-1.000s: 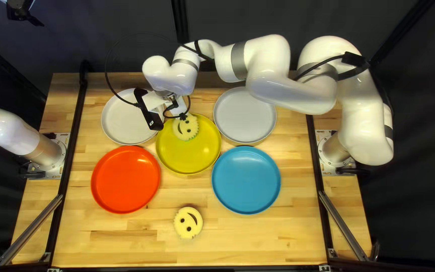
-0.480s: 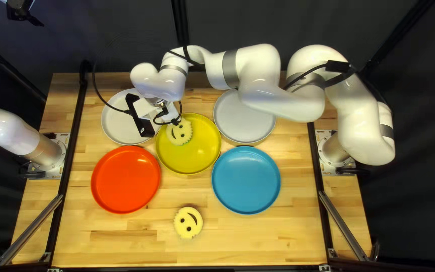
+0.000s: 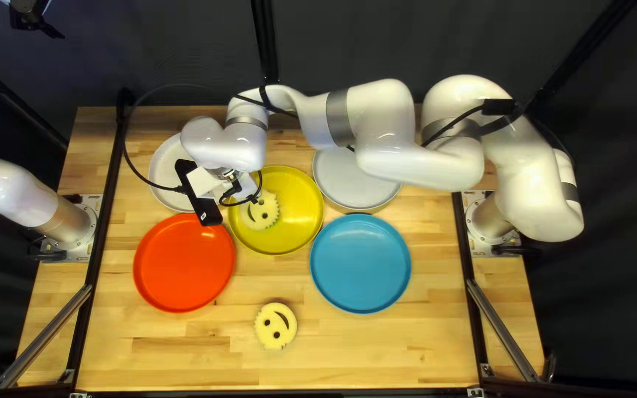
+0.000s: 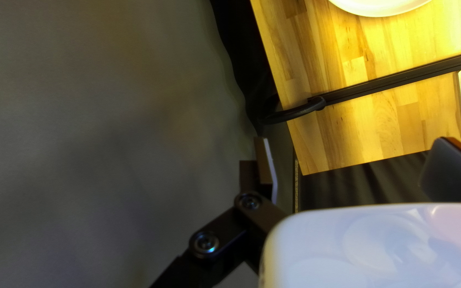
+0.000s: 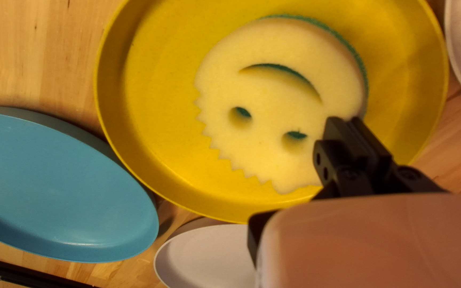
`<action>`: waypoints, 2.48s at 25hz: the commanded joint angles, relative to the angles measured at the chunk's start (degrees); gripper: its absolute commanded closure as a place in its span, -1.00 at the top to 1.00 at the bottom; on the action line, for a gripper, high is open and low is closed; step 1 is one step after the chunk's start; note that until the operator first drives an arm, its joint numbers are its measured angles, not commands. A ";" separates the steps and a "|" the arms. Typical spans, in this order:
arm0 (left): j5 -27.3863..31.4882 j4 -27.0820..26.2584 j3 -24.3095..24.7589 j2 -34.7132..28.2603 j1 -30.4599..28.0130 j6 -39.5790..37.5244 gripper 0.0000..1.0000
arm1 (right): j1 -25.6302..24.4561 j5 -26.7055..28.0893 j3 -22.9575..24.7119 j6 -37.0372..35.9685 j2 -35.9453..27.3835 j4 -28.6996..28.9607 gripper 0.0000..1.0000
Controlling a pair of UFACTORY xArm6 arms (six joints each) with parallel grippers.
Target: Pick up sponge and scrub the plate
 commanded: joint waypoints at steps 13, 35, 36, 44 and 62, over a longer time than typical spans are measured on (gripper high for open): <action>0.00 0.00 0.00 0.00 0.00 0.00 1.00 | -5.90 3.59 -7.91 -4.13 4.80 0.95 -1.00; 0.00 0.00 0.00 0.00 0.00 0.00 1.00 | 3.52 -3.52 6.59 3.09 -3.76 0.06 -1.00; 0.00 0.00 0.00 0.00 0.00 0.00 1.00 | 3.08 -3.73 6.76 2.76 -3.78 -0.08 -1.00; 0.00 0.00 0.00 0.00 0.00 0.00 1.00 | -1.78 -3.51 5.76 -0.67 -2.87 0.02 -1.00; 0.00 0.00 0.00 0.00 0.00 0.00 1.00 | -5.04 -0.64 -1.36 -2.58 1.56 0.88 -1.00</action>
